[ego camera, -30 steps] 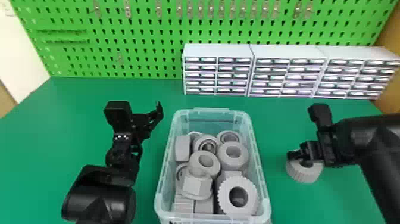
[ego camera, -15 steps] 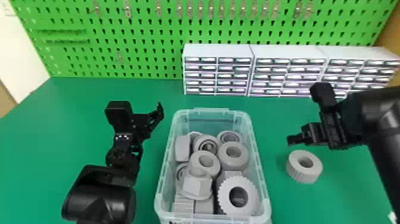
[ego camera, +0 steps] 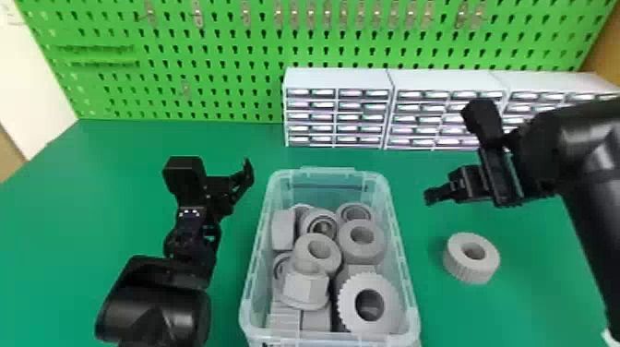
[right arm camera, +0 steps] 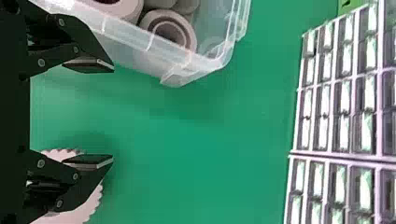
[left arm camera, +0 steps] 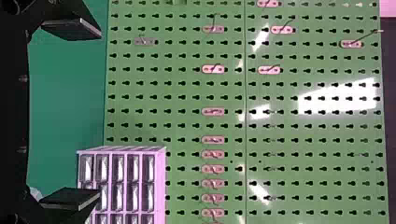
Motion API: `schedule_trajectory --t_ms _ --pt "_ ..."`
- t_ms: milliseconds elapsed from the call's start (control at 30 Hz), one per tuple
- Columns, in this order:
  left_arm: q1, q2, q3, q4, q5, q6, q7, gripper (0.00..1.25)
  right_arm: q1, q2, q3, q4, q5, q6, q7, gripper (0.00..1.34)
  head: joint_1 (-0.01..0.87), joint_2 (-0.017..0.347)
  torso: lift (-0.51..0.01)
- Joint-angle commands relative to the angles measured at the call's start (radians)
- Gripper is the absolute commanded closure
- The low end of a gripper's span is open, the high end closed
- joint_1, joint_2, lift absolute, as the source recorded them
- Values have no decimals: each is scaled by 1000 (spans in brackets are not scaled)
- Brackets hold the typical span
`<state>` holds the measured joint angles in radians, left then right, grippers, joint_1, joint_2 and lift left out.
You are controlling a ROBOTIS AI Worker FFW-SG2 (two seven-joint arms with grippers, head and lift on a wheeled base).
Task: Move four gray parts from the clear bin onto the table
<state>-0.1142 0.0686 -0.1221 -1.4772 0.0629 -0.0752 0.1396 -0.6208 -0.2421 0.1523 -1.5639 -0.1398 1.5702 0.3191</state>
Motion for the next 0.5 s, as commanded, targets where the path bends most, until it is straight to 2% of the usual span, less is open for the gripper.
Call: schedule_trajectory --t_ms 0,467 --pt "1 0 -1 0 0 0 0 96 -11 9 19 1 3 -12 0 559 693 72 -52" --pt "2 0 1 0 -2 0 0 96 -73 32 107 64 -61 -93 0 549 693 72 -52"
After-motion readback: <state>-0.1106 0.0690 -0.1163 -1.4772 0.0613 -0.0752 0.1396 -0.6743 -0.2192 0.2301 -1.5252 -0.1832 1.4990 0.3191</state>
